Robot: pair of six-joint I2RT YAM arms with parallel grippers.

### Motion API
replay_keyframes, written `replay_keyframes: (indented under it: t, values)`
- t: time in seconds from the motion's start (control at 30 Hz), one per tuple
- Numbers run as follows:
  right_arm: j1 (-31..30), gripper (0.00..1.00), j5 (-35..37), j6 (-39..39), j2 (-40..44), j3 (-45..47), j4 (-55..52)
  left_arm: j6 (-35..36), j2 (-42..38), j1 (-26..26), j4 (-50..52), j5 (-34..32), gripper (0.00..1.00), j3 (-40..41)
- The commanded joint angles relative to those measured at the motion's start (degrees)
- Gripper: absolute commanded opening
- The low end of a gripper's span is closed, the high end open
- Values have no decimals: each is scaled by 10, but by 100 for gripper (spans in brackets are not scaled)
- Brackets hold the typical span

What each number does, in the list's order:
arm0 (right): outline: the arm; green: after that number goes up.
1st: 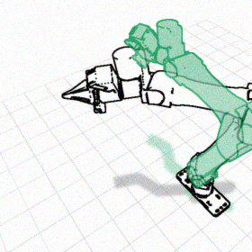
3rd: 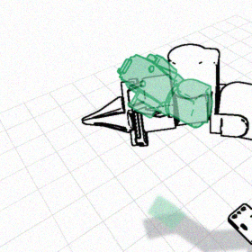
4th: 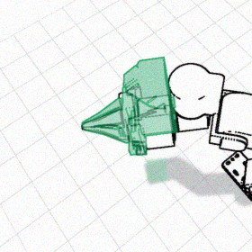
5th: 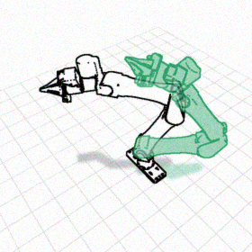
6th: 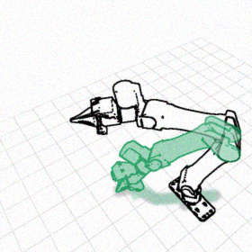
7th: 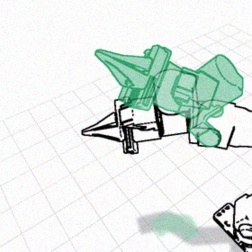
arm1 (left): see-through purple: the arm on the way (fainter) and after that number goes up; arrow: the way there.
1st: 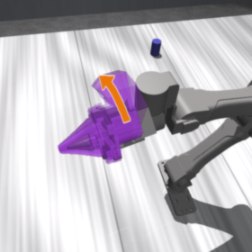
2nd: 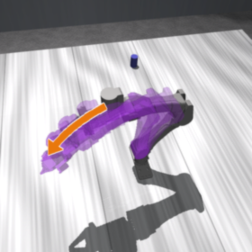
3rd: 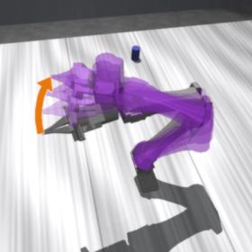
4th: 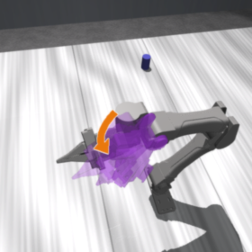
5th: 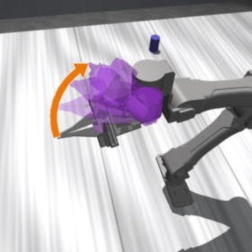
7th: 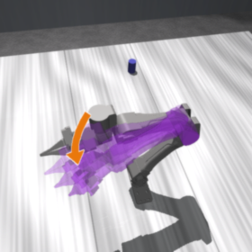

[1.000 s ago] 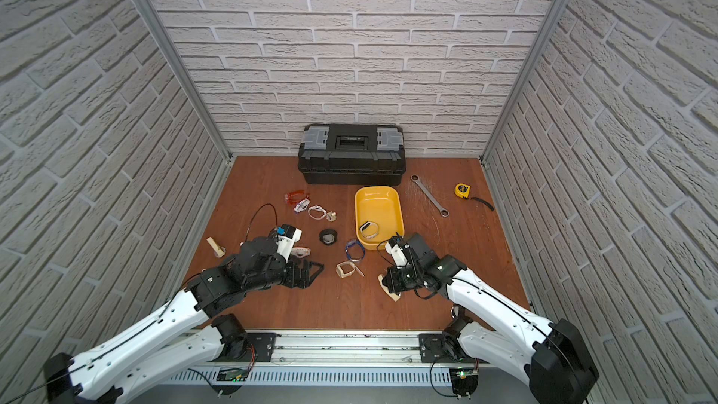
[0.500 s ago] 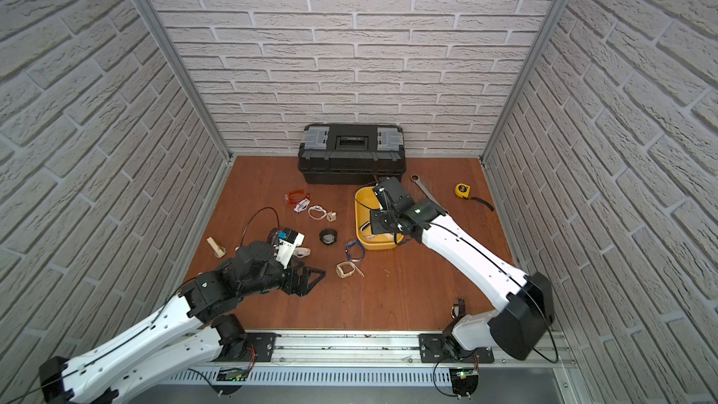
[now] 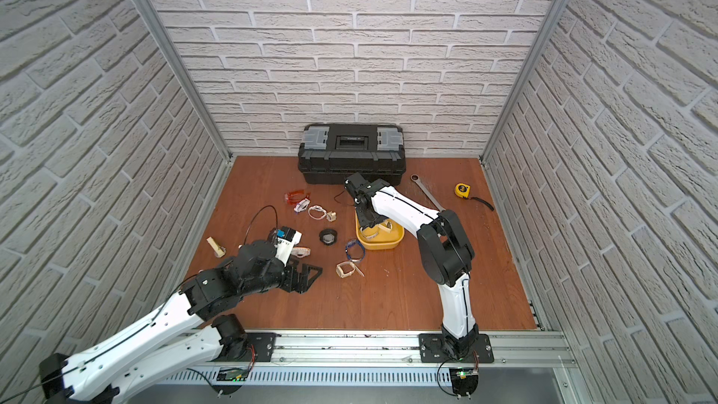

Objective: Put the watch into the storage box
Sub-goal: Place the watch in the storage box.

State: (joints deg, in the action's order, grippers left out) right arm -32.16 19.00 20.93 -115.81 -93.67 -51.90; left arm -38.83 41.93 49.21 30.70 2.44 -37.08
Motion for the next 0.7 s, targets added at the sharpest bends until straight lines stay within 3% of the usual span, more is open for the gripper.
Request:
replay_keyframes:
  t: [0.0, 0.13, 0.33, 0.5, 0.67]
  values:
    - [5, 2, 41, -12, -14, -14, -10, -17, 21, 3, 3, -32, 98, -18]
    - [11, 3, 28, -6, -25, 2, 11, -25, 55, -8, -6, -46, 98, -27]
    - [13, 37, -29, 6, 1, 32, 54, -21, 113, -65, -20, -56, 98, -43]
    - [13, 56, -88, 15, 94, 89, 100, 24, 158, -91, -28, -57, 97, -68]
    - [13, 63, -122, 17, 209, 150, 125, 84, 230, -91, -37, -94, 95, -93]
